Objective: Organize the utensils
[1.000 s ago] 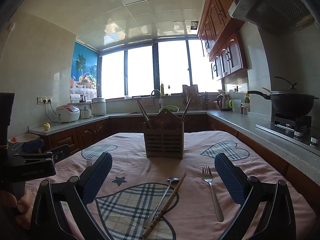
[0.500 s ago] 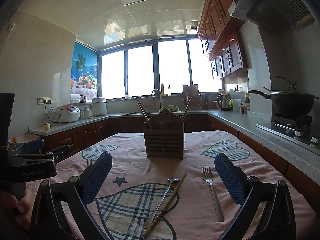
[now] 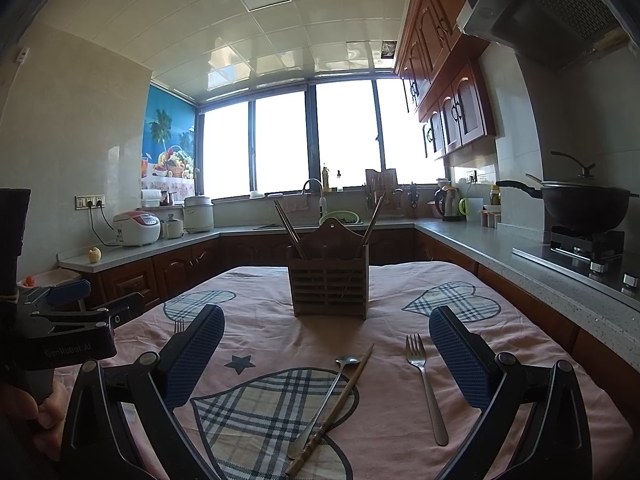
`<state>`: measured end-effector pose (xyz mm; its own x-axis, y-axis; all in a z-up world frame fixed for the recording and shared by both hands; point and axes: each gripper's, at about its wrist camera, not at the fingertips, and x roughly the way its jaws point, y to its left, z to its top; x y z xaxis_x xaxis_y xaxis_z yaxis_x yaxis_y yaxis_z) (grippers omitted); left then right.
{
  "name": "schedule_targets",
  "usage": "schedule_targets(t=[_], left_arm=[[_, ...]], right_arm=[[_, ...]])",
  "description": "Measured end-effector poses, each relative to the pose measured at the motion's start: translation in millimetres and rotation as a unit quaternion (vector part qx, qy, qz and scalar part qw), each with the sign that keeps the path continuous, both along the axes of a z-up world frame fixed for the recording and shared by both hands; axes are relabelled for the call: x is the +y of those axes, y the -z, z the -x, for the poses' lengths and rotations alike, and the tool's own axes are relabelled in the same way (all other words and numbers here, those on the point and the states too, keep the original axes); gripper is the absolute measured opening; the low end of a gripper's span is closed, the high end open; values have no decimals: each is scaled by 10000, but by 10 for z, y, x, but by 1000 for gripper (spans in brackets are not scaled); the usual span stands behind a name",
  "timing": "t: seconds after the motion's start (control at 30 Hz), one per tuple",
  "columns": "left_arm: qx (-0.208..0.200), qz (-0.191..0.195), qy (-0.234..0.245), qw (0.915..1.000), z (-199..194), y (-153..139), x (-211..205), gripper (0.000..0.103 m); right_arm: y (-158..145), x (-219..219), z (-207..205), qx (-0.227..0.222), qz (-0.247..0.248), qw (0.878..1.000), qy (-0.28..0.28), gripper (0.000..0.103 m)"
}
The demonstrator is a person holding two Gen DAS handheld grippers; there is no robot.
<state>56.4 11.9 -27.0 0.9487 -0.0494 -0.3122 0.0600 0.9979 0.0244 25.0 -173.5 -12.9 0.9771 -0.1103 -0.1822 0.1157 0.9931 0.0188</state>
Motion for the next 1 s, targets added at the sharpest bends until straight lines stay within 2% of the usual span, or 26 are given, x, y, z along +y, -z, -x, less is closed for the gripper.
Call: schedule_targets(t=[0.6,1.0], left_arm=[[47,6,18,10000,-26,-4,-9,102],[114,151,89,9998,-113,-49,-20,102]], right_arm=[[0,-9,-16,21,-16,10000,15,103],[21,-93,-159,272,-105,9995,130,103]])
